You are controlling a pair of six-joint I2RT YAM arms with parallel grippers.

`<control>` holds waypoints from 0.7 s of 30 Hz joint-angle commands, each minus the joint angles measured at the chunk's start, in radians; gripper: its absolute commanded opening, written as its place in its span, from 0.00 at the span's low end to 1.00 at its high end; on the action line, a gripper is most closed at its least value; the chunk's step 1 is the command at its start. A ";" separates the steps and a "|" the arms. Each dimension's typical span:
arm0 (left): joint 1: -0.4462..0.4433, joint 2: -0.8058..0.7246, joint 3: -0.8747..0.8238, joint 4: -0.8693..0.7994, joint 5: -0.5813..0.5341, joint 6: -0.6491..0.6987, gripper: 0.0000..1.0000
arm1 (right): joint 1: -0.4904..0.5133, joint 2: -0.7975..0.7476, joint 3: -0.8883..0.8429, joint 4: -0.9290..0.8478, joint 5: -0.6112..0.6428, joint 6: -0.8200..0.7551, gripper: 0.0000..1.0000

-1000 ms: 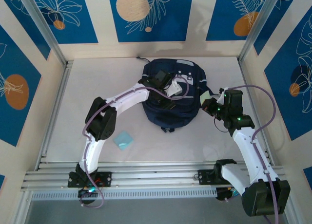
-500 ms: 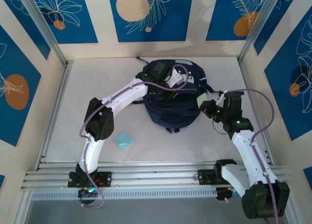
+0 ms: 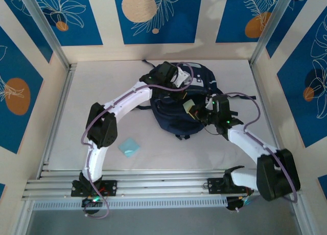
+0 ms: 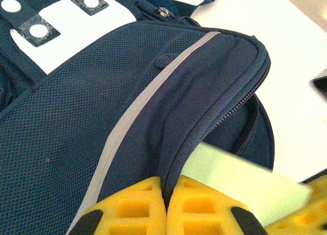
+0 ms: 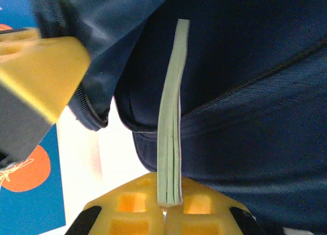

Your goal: Pack the student bag

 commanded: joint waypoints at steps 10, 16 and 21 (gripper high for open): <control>0.008 -0.109 -0.014 0.076 0.073 -0.079 0.00 | 0.022 0.365 0.191 0.260 0.060 0.159 0.03; 0.017 -0.099 -0.019 0.082 0.035 -0.085 0.00 | 0.001 0.366 0.182 0.193 0.069 0.156 0.26; 0.030 -0.088 -0.035 0.098 0.040 -0.118 0.00 | -0.009 0.259 0.182 -0.014 0.081 0.036 0.47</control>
